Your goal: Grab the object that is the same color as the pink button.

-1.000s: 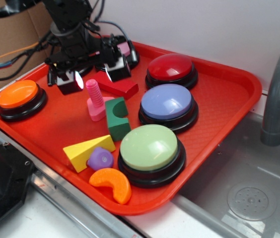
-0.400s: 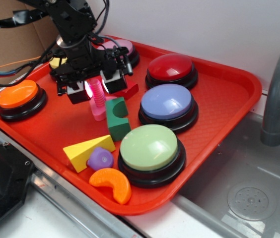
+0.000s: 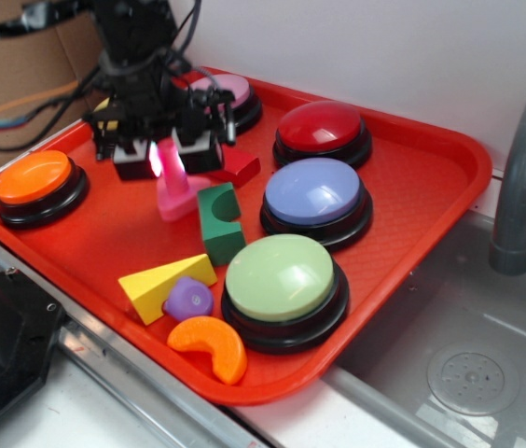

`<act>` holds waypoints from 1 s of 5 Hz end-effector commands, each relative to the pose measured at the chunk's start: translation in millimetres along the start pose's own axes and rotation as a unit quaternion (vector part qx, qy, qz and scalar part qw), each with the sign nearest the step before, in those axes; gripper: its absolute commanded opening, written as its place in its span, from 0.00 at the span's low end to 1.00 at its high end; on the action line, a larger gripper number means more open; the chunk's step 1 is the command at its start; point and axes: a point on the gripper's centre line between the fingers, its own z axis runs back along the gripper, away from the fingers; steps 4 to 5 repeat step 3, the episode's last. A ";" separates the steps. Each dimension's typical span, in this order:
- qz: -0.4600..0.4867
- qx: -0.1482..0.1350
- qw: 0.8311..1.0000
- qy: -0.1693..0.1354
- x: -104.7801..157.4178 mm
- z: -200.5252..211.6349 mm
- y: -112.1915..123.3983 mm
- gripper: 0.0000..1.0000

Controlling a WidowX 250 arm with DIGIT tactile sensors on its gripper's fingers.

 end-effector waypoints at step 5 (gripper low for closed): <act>-0.145 -0.088 0.982 0.083 33.5 110.8 38.6 0.00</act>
